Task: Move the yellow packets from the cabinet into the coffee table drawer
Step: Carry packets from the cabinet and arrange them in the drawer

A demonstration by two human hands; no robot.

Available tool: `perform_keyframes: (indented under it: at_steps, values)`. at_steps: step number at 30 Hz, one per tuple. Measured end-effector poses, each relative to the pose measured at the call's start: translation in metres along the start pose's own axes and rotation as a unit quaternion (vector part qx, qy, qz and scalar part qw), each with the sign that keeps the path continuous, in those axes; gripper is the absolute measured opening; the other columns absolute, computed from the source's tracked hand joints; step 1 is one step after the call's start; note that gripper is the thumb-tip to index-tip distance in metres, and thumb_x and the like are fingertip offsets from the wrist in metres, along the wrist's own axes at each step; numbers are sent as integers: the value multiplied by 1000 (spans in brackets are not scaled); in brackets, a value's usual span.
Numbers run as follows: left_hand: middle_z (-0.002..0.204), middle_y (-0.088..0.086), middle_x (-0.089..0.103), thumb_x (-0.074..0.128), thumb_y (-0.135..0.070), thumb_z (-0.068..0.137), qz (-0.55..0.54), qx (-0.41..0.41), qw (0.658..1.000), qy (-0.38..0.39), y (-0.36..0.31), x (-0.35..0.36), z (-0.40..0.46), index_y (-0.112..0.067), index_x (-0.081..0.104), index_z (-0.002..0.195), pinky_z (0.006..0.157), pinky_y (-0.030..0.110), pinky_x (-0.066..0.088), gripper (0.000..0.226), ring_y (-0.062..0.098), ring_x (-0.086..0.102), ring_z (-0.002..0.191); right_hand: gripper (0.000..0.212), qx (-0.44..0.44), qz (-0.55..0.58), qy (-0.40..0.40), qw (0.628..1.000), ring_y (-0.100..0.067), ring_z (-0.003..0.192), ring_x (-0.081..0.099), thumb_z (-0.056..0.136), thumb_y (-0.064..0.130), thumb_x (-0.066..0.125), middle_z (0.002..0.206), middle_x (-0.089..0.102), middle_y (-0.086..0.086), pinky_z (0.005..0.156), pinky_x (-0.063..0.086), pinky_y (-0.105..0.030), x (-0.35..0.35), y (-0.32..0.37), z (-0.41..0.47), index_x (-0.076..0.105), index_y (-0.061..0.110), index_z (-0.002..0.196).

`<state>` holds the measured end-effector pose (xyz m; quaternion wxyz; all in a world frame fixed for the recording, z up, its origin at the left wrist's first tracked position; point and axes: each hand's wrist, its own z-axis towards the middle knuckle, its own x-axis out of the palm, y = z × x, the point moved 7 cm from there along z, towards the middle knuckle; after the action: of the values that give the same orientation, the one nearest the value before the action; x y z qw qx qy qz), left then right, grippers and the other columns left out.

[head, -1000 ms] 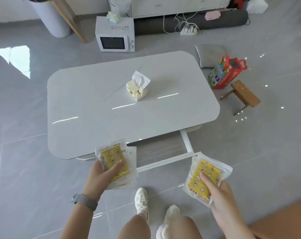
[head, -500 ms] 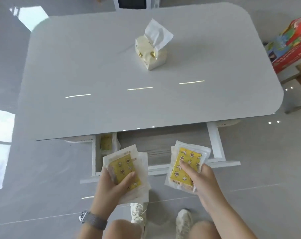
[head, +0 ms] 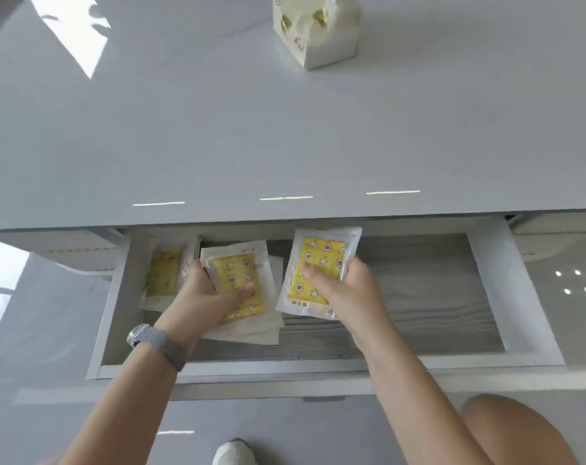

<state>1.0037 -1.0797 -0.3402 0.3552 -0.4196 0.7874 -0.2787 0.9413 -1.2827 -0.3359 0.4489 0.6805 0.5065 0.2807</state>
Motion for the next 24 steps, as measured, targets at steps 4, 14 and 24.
perform_keyframes:
  at_steps: [4, 14, 24]
  values:
    - [108, 8, 68, 86, -50, 59, 60, 22, 998, 3, -4, -6, 15, -14, 49, 114, 87, 44, 57, 75, 22, 68, 98, 18, -61, -32, 11, 998, -2, 80, 71, 84, 35, 74, 86, 74, 15, 70, 56, -26, 4, 10, 0, 64, 25, 95]
    - [108, 5, 71, 67, -28, 90, -119, -20, 991, 58, -16, 33, 10, -13, 51, 116, 84, 37, 58, 34, 18, 70, 94, 44, 85, 99, 41, 991, -19, 92, 73, 76, 46, 65, 95, 77, -1, 92, 53, -44, 12, -2, 7, 65, 18, 110]
    - [111, 17, 68, 61, -45, 81, -195, -25, 979, 56, -17, 41, 6, -13, 52, 121, 95, 54, 51, 52, 32, 68, 101, 45, 26, 58, 120, 991, -15, 93, 73, 78, 40, 64, 99, 76, -1, 79, 59, -36, 20, 8, 4, 63, 13, 114]
